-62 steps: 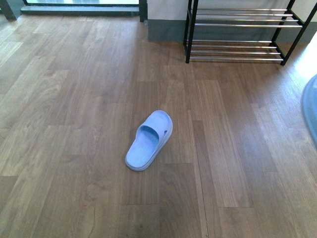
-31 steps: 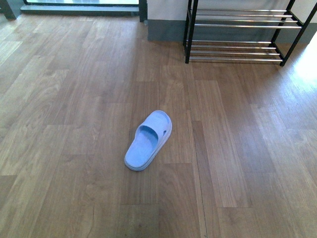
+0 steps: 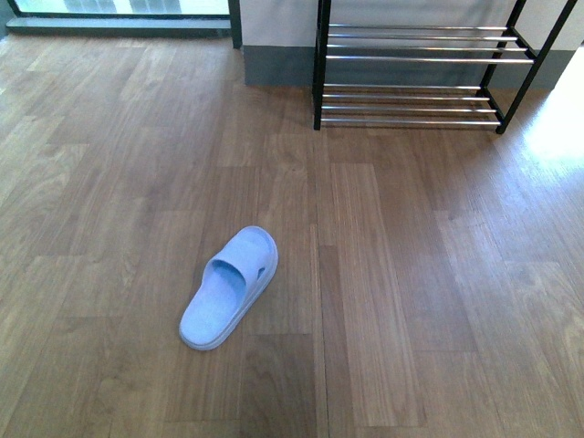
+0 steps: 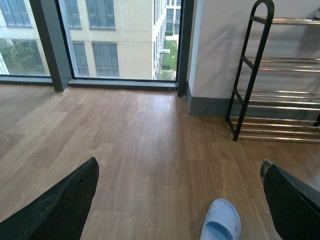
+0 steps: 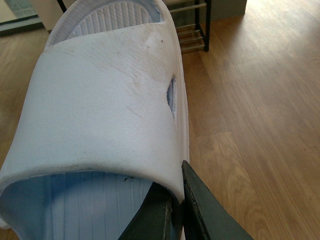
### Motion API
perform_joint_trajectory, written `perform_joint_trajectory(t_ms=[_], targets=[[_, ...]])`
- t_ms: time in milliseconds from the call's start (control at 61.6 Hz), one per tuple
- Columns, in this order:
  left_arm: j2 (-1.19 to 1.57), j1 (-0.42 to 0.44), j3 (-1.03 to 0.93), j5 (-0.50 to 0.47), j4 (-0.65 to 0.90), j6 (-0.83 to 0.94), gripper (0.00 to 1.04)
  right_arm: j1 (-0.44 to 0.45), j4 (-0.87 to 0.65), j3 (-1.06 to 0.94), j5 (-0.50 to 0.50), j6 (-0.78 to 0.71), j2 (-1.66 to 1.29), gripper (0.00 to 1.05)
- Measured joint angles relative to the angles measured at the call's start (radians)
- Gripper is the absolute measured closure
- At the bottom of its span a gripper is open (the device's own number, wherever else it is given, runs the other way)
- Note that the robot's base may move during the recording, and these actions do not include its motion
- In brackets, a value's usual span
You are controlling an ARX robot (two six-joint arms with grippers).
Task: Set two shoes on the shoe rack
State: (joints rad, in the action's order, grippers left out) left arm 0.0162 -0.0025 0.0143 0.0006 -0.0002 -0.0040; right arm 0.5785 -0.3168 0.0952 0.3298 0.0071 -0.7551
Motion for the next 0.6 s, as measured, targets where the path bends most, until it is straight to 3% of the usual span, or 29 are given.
perform_joint_trajectory(t_ms=[601], targets=[[0.000,0.000,0.000,0.000,0.000,0.000,0.09,0.000,0.000,0.000,0.003,0.000,0.002,1.03]])
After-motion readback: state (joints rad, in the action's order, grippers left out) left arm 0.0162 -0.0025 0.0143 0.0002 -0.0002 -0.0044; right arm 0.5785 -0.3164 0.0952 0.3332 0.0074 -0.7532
